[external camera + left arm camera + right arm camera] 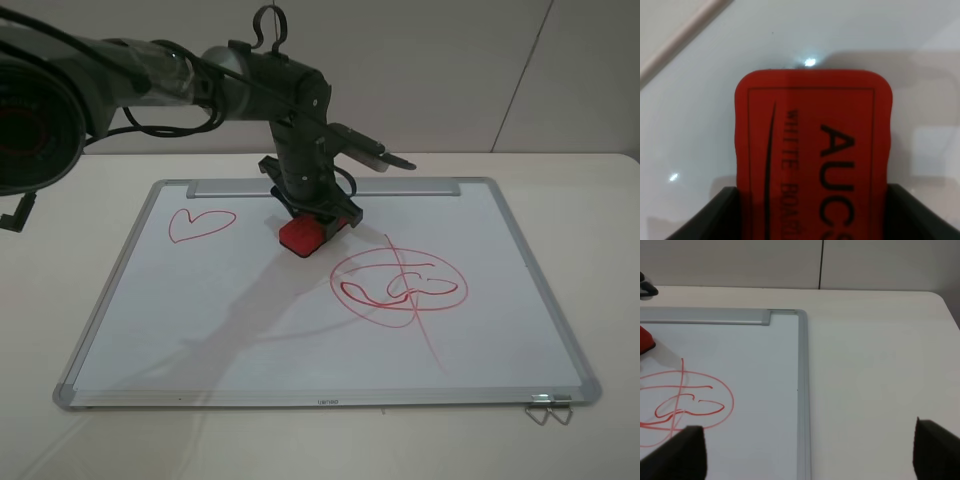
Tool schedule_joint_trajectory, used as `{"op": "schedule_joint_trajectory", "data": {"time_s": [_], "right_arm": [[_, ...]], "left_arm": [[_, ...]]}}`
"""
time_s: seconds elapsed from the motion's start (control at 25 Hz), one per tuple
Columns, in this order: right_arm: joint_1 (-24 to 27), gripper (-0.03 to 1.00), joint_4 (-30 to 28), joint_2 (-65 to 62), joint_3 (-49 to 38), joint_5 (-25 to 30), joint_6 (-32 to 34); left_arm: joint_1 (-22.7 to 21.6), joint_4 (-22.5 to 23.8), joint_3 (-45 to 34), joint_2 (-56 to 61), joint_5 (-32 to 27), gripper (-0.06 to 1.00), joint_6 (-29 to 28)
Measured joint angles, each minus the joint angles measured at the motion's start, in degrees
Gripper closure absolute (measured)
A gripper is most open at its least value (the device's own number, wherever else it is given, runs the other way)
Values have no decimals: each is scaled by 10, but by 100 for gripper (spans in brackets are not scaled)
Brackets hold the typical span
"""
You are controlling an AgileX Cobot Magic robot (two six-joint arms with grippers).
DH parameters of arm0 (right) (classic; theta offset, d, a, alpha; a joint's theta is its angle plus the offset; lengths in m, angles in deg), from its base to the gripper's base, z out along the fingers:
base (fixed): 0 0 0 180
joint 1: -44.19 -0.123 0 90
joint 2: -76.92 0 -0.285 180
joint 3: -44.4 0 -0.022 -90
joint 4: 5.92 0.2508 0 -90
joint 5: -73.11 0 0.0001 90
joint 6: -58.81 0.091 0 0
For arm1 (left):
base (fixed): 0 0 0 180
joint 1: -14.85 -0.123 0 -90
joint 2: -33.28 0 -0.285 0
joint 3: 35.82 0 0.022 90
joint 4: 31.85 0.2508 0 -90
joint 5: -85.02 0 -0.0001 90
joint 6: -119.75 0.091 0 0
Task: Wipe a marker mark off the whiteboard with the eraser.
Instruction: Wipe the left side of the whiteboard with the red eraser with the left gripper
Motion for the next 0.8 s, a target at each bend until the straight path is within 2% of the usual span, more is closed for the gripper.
{"op": "schedule_joint_trajectory", "data": {"time_s": [0.16,0.28,0.44,0.64,0.8], "right_arm": [[0,26,0,0,0,0,0],[0,26,0,0,0,0,0],[0,26,0,0,0,0,0],[0,26,0,0,0,0,0],[0,26,0,0,0,0,0]], "left_arm": [[-1,5,-1,10,-15,38,-5],[-11,6,-1,36,-30,38,-37],[-45,7,-1,61,-66,38,-79],[-95,8,-1,62,-112,38,-90],[-128,8,-35,83,-101,38,-92]]}}
